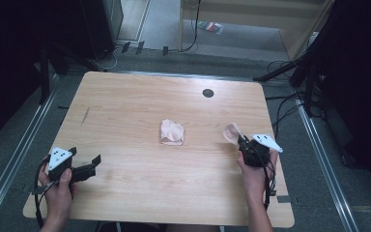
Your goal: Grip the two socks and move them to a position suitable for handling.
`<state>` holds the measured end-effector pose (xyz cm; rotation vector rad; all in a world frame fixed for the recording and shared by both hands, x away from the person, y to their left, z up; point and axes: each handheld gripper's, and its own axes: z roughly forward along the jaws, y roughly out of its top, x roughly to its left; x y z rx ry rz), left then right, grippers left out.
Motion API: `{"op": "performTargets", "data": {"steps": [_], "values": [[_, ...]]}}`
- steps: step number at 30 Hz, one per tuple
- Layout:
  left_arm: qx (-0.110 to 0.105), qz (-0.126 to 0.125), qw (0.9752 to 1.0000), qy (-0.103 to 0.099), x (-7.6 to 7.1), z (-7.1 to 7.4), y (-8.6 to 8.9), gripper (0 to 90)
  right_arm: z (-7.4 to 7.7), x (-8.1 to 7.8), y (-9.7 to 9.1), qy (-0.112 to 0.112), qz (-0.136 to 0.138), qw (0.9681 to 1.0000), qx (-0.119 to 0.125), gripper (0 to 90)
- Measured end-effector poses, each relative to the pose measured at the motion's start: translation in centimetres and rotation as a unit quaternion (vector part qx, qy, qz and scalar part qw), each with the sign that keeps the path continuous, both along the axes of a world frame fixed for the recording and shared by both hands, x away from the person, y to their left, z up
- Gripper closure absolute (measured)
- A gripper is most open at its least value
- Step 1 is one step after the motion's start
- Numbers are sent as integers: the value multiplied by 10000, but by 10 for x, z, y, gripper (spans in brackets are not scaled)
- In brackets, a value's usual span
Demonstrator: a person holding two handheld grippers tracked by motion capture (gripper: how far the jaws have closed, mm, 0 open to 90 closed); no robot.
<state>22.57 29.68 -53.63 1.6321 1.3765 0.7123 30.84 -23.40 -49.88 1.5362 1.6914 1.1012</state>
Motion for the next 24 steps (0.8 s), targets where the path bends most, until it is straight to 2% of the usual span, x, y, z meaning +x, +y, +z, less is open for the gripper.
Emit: {"op": "performTargets", "data": {"steps": [5,8,11,16,17,24], "values": [[-68,-104,9999,2,0,3,-11,64,8,-9,5,-65,96,9999,47,821],[-61,-181,9998,-99,-3,11,-21,64,13,-17,15,-89,248,9996,54,821],[-88,-263,9996,-110,-3,15,-26,64,15,-20,19,-99,329,9994,64,821],[-96,-415,9991,-78,0,18,-43,64,21,-32,37,-113,676,9976,-8,820],[-127,-470,9988,-73,1,18,-49,64,21,-34,40,-127,720,9973,-8,821],[-147,-652,9977,-113,5,21,-67,64,25,-45,56,-162,970,9952,-4,820]]}}
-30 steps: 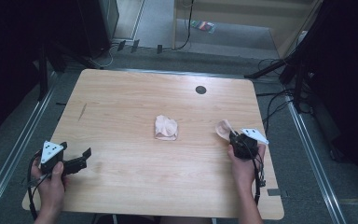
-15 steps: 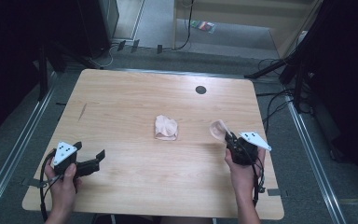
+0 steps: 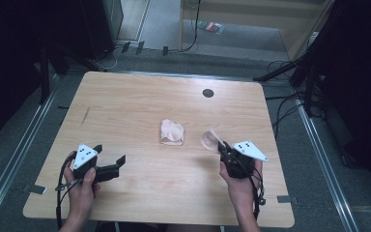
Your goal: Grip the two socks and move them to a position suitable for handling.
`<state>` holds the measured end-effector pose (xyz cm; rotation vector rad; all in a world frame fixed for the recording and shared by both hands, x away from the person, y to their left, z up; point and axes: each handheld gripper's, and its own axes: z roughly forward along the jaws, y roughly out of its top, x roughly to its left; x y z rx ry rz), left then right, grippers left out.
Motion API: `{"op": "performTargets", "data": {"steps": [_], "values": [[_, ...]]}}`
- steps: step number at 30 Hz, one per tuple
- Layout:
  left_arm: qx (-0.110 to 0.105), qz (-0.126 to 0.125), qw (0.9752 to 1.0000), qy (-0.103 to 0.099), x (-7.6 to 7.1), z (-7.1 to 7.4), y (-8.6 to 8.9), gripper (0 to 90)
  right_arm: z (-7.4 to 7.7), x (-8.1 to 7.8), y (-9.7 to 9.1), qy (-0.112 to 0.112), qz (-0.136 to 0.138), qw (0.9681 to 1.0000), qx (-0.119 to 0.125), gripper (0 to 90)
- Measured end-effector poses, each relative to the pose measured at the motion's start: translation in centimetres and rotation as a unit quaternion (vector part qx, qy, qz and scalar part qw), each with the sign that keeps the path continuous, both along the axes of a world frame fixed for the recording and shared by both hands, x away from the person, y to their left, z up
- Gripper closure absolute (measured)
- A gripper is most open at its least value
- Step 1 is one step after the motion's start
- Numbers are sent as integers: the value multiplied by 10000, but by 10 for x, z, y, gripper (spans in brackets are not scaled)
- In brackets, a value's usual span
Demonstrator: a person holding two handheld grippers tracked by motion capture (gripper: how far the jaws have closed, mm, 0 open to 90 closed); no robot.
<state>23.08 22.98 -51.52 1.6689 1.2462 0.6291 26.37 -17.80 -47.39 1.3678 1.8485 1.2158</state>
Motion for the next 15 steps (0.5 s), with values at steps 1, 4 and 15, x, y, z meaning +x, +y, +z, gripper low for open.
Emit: {"op": "performTargets", "data": {"steps": [1,4,15], "values": [[-32,-28,10000,-14,1,1,-4,64,0,-4,6,-2,94,10000,-17,820],[-147,-67,9999,8,2,4,-9,64,0,-8,12,-4,188,9998,-21,820],[-66,-366,9993,-24,-5,2,-26,64,-11,-34,56,88,850,9963,-28,820]]}}
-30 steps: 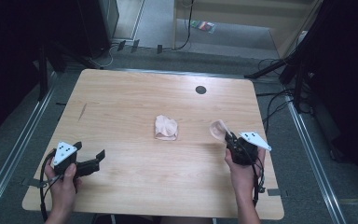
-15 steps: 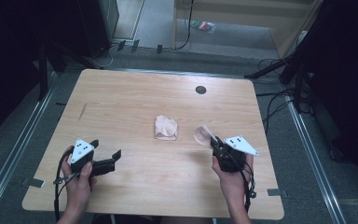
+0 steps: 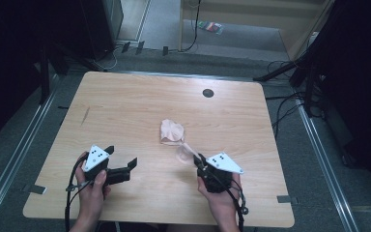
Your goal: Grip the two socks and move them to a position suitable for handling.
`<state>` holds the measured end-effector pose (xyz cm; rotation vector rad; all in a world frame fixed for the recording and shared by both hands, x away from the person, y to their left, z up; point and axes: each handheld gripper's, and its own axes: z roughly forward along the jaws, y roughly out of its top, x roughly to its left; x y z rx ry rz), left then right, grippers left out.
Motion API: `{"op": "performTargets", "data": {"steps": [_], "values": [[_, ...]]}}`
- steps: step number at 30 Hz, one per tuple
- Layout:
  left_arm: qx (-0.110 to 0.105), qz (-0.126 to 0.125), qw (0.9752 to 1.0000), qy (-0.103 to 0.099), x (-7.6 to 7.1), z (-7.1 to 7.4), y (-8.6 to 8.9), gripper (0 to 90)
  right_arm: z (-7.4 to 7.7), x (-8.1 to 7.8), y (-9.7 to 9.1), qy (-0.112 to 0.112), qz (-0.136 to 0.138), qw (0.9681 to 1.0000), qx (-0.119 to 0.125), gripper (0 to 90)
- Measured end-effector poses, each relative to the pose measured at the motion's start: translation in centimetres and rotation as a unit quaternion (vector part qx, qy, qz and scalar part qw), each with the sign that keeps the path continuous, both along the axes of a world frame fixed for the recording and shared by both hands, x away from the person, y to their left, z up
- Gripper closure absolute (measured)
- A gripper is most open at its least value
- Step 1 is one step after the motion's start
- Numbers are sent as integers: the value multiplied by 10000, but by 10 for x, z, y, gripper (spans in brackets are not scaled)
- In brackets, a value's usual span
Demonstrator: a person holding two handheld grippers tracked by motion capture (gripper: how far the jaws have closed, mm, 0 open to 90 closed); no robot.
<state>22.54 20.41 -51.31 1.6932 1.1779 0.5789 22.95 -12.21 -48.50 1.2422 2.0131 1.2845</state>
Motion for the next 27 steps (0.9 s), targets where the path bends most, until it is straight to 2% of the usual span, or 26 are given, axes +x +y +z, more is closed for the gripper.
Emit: {"op": "performTargets", "data": {"steps": [1,3,5,6,7,14,15,17,19,20,23,25,27], "values": [[20,-86,10000,30,-1,-4,-1,64,-5,-3,9,82,179,9998,13,819],[32,-156,9999,64,-2,-5,-2,64,-7,-4,13,110,233,9997,13,819],[126,-338,9993,139,-5,-9,-4,64,-14,-7,26,166,420,9989,-96,819],[126,-338,9993,139,-5,-9,-4,64,-14,-7,26,166,420,9989,-96,819],[118,-414,9989,181,-6,-10,-4,64,-19,-9,34,219,525,9983,-160,819],[105,-515,9982,296,-7,-14,-4,64,-34,-14,56,246,630,9971,-350,810],[127,-532,9980,326,-7,-15,-5,64,-36,-14,59,226,630,9969,-405,792],[152,-566,9974,416,-5,-18,-5,64,-41,-13,63,194,695,9961,-513,684],[169,-597,9965,552,-2,-22,-6,64,-40,-11,62,181,829,9947,-588,586],[168,-645,9957,648,0,-24,-6,65,-37,-10,58,159,829,9950,-540,557],[169,-666,9938,872,4,-27,-8,65,-27,-5,39,199,732,9969,-187,559],[199,-673,9929,956,5,-29,-11,73,-24,-3,27,276,531,9982,-101,572],[395,-561,9933,931,4,-29,-16,142,-25,0,18,458,352,9983,25,574]]}}
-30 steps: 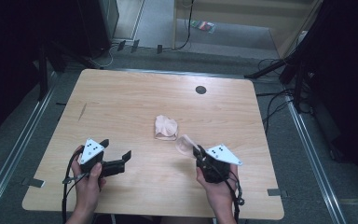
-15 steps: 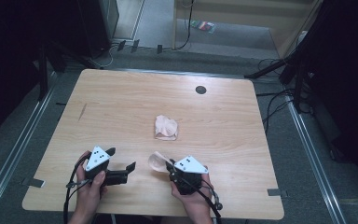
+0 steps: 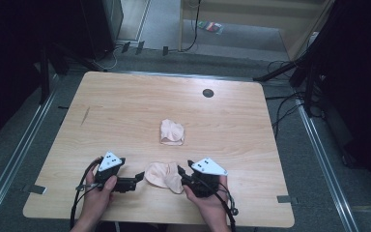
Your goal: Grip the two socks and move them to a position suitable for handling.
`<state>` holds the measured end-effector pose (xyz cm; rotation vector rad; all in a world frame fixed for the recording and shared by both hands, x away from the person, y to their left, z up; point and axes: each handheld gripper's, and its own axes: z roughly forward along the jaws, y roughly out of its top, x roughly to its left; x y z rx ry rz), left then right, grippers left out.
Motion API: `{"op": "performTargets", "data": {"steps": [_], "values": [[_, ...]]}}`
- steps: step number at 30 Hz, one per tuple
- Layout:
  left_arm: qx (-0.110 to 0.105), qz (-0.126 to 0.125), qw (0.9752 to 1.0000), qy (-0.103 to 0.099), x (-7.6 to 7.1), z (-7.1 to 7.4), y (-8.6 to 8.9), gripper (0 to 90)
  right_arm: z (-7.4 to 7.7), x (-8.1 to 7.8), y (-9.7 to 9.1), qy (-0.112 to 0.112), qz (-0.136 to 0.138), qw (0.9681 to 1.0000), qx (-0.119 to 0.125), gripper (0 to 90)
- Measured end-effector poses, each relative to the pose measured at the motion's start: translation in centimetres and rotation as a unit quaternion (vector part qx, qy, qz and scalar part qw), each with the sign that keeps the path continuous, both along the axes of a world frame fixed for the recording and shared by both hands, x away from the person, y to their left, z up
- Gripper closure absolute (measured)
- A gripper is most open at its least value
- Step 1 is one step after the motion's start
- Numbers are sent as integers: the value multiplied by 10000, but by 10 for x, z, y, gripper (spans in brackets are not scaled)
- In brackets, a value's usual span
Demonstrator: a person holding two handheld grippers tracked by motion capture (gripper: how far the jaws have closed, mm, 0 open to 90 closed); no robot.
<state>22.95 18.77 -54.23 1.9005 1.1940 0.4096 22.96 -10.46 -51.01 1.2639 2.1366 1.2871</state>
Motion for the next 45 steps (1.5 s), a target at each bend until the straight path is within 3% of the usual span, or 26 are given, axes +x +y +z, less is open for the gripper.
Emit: {"op": "performTargets", "data": {"steps": [3,7,10,12,13,15,16,17,18,21,25,26,29,31,32,33,34,35,36,38,39,40,41,42,44,45], "values": [[56,-22,10000,-46,1,0,-6,173,-3,-2,0,152,-43,9998,98,572],[-171,-107,9998,-58,5,1,-9,261,-6,-14,25,121,365,9992,-64,551],[-276,-296,9992,43,7,0,-13,364,-15,-23,43,120,551,9977,-371,530],[-290,-435,9985,134,9,-1,-16,446,-23,-24,49,76,468,9965,-691,526],[-254,-475,9981,284,11,-3,-19,538,-28,-24,51,134,450,9956,-812,524],[-312,-514,9974,385,13,-4,-20,594,-30,-24,51,174,464,9955,-804,529],[-389,-614,9960,515,16,-5,-19,693,-32,-23,51,166,447,9950,-878,602],[-389,-614,9960,515,16,-5,-19,742,-32,-23,51,166,447,9950,-878,602],[-408,-638,9957,540,16,-5,-18,742,-32,-22,51,173,445,9948,-900,637],[-495,-770,9943,547,16,-3,-15,884,-34,-20,46,164,435,9951,-871,774],[-595,-948,9923,530,15,0,-9,900,-31,-12,31,218,277,9979,-542,900],[-615,-950,9922,520,14,0,-8,900,-28,-9,21,196,108,9990,-387,900],[-635,-965,9919,530,14,0,-6,900,-24,-8,15,145,-32,9994,-309,900],[-607,-1003,9916,555,13,0,-7,900,-21,-9,16,217,198,9995,67,805],[-607,-1003,9916,555,13,0,-7,900,-21,-9,16,217,198,9995,67,805],[-575,-995,9918,553,12,-1,-8,900,-22,-11,20,255,385,9988,137,768],[-556,-1000,9918,562,12,-2,-9,900,-23,-13,27,272,553,9980,104,713],[-545,-1017,9916,577,11,-3,-10,900,-29,-15,41,358,814,9960,-110,594],[-530,-1017,9917,574,11,-3,-11,900,-29,-15,41,358,814,9960,-110,594],[-487,-1029,9919,560,10,-4,-12,900,-37,-14,51,479,836,9946,-387,524],[-414,-1043,9921,566,10,-4,-12,900,-40,-14,53,452,799,9947,-470,531],[-348,-1040,9924,550,9,-5,-12,900,-40,-15,55,269,667,9951,-685,614],[-348,-1040,9924,550,9,-5,-12,900,-40,-15,55,269,667,9951,-685,614],[-285,-1032,9928,542,9,-5,-12,900,-41,-16,55,132,578,9942,-895,702],[-256,-1030,9929,539,9,-6,-12,900,-40,-15,51,156,525,9949,-843,802],[-239,-1024,9930,533,9,-6,-12,900,-39,-14,47,249,477,9961,-701,820]]}}
